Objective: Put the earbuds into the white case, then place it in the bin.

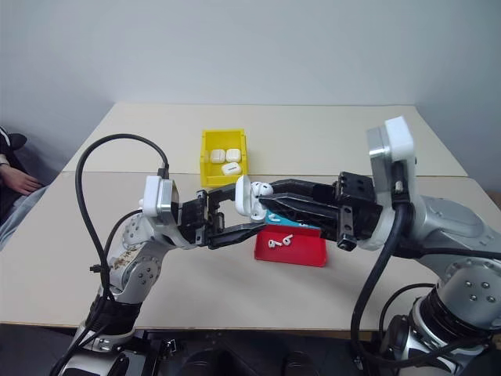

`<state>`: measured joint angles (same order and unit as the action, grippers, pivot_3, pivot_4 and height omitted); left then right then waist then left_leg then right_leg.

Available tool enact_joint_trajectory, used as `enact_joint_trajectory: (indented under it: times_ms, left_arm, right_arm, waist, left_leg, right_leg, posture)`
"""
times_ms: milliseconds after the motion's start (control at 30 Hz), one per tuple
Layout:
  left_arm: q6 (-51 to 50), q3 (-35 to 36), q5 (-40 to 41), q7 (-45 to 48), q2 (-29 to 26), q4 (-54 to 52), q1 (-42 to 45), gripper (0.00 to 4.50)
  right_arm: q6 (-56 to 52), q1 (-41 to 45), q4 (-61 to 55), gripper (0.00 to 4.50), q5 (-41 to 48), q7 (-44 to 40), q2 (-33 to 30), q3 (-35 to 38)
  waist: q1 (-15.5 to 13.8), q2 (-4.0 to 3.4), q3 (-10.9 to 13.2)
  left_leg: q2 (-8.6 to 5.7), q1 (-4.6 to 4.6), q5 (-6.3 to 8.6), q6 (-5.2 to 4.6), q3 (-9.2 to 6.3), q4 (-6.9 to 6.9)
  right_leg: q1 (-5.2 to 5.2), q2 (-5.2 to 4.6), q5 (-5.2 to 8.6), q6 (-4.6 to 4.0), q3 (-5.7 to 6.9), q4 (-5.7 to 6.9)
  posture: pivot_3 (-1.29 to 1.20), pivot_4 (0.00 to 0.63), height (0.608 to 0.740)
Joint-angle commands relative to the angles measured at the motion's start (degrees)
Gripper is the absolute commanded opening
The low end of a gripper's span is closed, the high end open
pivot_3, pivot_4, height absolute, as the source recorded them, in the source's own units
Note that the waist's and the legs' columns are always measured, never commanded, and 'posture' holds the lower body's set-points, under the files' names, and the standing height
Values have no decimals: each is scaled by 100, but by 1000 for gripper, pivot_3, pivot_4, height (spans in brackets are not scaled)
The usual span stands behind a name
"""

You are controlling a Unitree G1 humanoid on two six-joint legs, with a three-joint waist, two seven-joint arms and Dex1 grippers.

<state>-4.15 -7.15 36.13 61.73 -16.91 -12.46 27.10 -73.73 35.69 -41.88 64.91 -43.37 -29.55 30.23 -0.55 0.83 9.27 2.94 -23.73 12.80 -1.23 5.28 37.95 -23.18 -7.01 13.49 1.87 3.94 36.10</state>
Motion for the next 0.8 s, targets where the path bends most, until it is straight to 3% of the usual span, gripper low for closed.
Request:
enact_joint_trajectory:
  times_ms: [33,800]
  left_arm:
    - [0,68,70,46,44,-50,91,2782]
    - [123,38,-102,27,196,-83,-27,2782]
  right_arm:
    - [525,-134,-65,948,252,307,-139,-180]
    - [2217,-1040,-10,948,210,428,-1237,-1220]
  waist:
    - [-1,0,0]
    - [-10,3,2]
  left_leg:
    - [0,0,0,0,-1,0]
    - [-1,-3,1,-1,-18,0]
  right_leg:
    - [0,0,0,0,0,-1]
    - [0,0,1,2,0,-5]
  posture:
    - [0,150,740]
    - [0,150,740]
